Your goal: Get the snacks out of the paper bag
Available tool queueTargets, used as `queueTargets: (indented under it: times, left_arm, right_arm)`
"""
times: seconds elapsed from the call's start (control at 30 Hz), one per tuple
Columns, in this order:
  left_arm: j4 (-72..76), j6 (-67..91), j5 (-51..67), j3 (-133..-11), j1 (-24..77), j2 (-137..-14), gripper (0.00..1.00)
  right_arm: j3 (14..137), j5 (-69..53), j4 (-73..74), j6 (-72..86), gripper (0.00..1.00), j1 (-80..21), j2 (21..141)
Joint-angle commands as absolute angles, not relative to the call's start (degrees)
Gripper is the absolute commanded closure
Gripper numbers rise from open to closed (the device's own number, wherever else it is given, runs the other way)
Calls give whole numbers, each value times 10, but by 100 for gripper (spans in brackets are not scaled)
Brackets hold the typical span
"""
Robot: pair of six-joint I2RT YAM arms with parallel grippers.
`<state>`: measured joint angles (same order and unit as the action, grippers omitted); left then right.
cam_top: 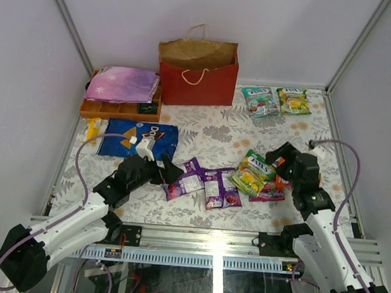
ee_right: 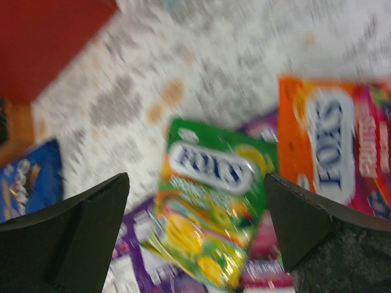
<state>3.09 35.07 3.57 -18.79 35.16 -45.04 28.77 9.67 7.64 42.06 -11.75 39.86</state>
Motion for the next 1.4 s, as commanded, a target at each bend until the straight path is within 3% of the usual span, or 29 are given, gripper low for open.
queueTargets:
  times: [0.0,0.37,0.63,0.77,0.93,1.37]
  left_arm:
    - [25,379,34,-179,357,-417,0]
    - [43,355,49,-226,357,-499,0]
    - [69,356,59,-227,357,-533,0]
    - [71,354,58,-225,357,-535,0]
    - [86,356,60,-221,356,-544,0]
    - [58,344,50,-239,357,-538,0]
  right_arm:
    - [245,41,214,476,1,-121,355]
    - [209,6,171,516,14,-121,399]
    - [181,-25,89,534,32,-121,453]
    - [183,-43,64,535,52,-121,476]
    - [209,-51,36,546,97,-121,494]
    - [426,-51,-23,504,100,-120,658]
